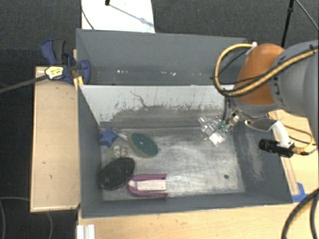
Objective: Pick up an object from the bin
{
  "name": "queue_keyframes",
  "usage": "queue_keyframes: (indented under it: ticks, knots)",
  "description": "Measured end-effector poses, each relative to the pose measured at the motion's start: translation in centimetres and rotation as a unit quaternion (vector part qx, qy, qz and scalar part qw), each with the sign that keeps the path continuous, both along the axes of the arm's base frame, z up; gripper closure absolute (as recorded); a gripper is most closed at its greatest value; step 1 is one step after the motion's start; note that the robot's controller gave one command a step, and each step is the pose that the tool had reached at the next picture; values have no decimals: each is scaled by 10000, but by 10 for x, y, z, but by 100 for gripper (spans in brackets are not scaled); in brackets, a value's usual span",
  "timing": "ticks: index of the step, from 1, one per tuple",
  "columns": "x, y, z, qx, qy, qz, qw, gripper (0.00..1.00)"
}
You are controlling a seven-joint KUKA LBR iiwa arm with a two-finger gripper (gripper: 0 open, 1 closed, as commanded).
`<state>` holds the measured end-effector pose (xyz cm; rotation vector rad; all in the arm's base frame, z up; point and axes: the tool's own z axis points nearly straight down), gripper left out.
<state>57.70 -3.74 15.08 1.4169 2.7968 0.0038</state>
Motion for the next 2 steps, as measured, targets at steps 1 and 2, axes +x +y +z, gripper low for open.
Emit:
queue_keyframes:
  ticks: [1, 2]
  knots:
    - [1, 0, 12, -1, 8, 45, 10000, 100]
    - [2, 0, 47, 0, 3, 108, 9999, 100]
